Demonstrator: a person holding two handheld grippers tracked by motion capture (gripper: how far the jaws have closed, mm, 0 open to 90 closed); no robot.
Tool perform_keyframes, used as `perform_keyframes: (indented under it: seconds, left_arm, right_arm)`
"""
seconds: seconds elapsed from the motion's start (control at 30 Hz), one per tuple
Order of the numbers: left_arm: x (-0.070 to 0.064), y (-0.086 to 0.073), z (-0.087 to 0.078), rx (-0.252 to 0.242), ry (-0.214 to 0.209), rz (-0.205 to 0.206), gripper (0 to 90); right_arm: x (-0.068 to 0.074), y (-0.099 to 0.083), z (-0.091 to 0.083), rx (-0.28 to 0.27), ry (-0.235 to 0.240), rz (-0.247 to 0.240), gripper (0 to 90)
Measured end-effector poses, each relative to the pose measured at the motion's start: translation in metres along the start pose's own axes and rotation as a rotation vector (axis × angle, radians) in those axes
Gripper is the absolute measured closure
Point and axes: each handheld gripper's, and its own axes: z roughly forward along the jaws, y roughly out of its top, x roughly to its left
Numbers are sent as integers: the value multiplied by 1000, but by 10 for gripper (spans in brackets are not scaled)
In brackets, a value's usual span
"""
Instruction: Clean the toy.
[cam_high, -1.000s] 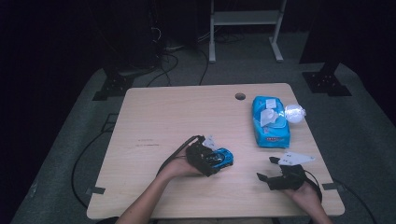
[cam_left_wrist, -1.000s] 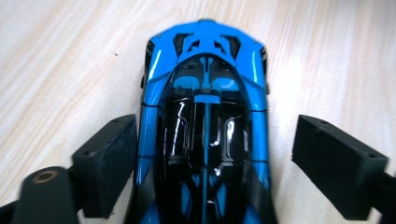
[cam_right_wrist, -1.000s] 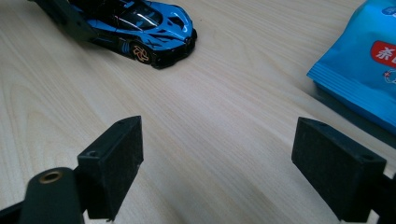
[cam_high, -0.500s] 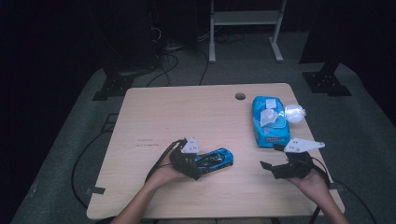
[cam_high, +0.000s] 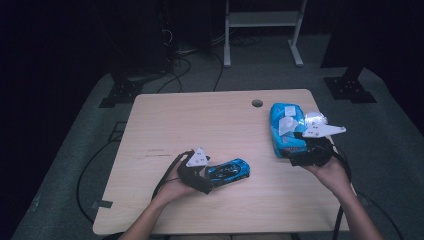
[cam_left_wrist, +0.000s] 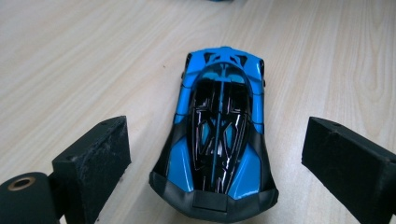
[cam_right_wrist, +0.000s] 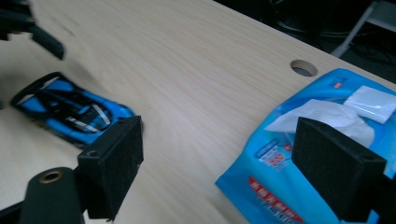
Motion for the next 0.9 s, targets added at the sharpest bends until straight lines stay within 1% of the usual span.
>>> perform_keyframes:
  seconds: [0.03, 0.07, 0.1, 0.17, 0.23, 0.3, 0.33, 0.37, 0.4, 0.47, 0.5, 0.53, 0.57, 0.6, 0.63, 0.67, 0.7, 0.73, 0.77, 0.8, 0.87, 0.9]
  left_arm:
    - [0, 0, 0, -5, 2, -4, 72]
    - [0, -1, 0, -4, -11, -12, 72]
    - [1, -2, 1, -9, -28, -15, 72]
    - [2, -2, 3, -15, -21, -16, 72]
    - [2, -1, 5, -22, -25, -24, 72]
    - [2, -1, 6, 6, -14, 6, 72]
    - [2, -1, 6, 6, -14, 6, 72]
    - [1, -1, 6, 5, -16, 11, 72]
    - [1, -1, 6, 5, -16, 11, 72]
    - [1, -1, 6, 2, -11, 11, 72]
    - [2, 0, 4, -13, -9, 0, 72]
    - [2, 0, 4, -13, -9, 0, 72]
    - [2, 0, 2, -25, -11, -3, 72]
    - [2, 0, 2, -25, -11, -3, 72]
    - [3, 0, 1, -21, -4, 6, 72]
    - [3, -1, 2, -22, -3, 5, 72]
    - [3, -1, 2, -21, -3, 2, 72]
    - [4, -1, 2, -21, -2, 1, 72]
    - [4, -1, 2, -23, 1, -1, 72]
    - [5, -1, 2, -23, 1, -1, 72]
    - [6, -2, 2, -24, 7, -2, 72]
    - [7, -3, 2, -13, 17, 3, 72]
  right_arm:
    - [0, 0, 0, 0, 0, 0, 158]
    - [-3, 1, 3, -1, -4, 8, 158]
    - [-9, 2, 13, 20, -5, 51, 163]
    - [-12, 2, 20, 19, -22, 63, 163]
    - [-13, 3, 22, 22, -29, 61, 163]
    - [-16, 7, 32, 27, -58, 46, 163]
    - [-16, 7, 32, 27, -58, 46, 163]
    - [-15, 11, 37, 56, -70, 41, 163]
    - [-15, 13, 40, 63, -77, 24, 163]
    - [-16, 17, 43, 59, -76, 17, 163]
    - [-18, 20, 46, 44, -78, 20, 163]
    - [-19, 21, 47, 50, -83, 18, 163]
    - [-21, 24, 49, 61, -97, 19, 163]
    - [-21, 24, 49, 61, -97, 19, 163]
    - [-24, 26, 50, 54, -106, 14, 163]
    - [-27, 29, 51, 41, -111, 18, 163]
    - [-33, 33, 52, 48, -128, 28, 163]
    - [-33, 33, 52, 48, -128, 28, 163]
    - [-41, 34, 53, 39, -150, 43, 163]
    - [-41, 34, 53, 39, -150, 43, 163]
    - [-48, 34, 55, 56, -167, 59, 165]
    - [-53, 30, 58, 74, -199, 68, 221]
